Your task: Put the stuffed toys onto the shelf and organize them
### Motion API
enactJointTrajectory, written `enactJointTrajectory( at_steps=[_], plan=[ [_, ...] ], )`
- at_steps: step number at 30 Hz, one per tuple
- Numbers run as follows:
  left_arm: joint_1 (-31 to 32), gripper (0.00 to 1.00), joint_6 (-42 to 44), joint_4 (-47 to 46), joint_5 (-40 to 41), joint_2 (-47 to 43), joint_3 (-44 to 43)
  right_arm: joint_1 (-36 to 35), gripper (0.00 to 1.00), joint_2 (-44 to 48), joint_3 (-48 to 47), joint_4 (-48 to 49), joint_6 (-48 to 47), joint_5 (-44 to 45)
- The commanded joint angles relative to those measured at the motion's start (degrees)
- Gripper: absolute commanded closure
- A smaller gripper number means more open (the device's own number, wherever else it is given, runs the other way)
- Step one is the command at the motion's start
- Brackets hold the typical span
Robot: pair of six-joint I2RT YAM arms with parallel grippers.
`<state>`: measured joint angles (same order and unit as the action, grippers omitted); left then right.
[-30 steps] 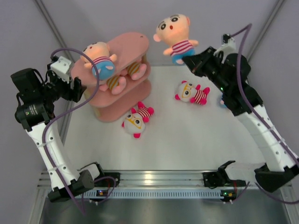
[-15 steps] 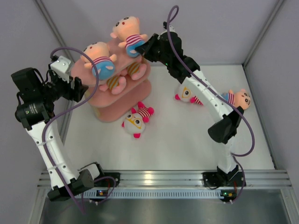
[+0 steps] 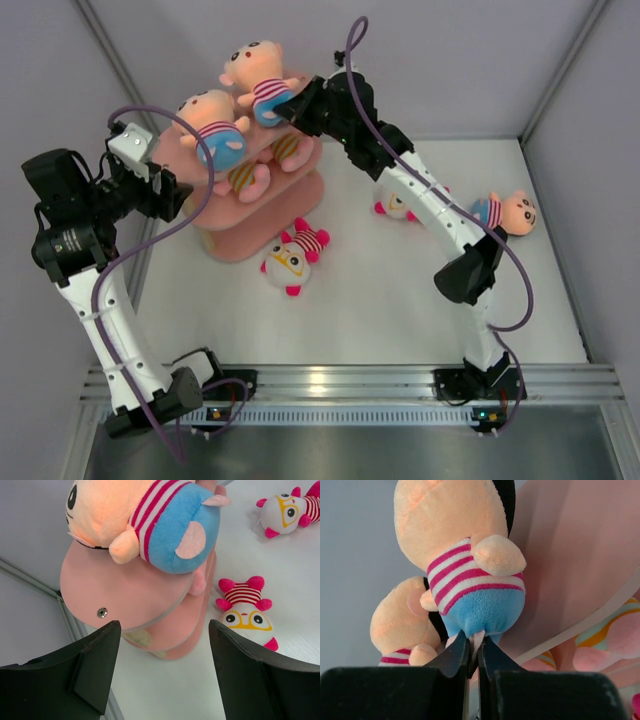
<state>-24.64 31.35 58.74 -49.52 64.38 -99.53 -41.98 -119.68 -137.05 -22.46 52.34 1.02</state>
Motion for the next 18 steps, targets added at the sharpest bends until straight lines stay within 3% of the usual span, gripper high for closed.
enactJointTrajectory(
  at_steps=[1,18],
  plan=[
    [0.03,0.23,-0.5,-1.26,-3.21,-0.66,-0.14,-2.23,1.0,-0.9,-3.31,1.54,0.57,-2.51],
    [0.12,0.23,0.9,-1.26,0.74,-1.36,0.73,-5.13,1.0,1.27,-1.21,1.72,-1.52,2.58]
  ],
)
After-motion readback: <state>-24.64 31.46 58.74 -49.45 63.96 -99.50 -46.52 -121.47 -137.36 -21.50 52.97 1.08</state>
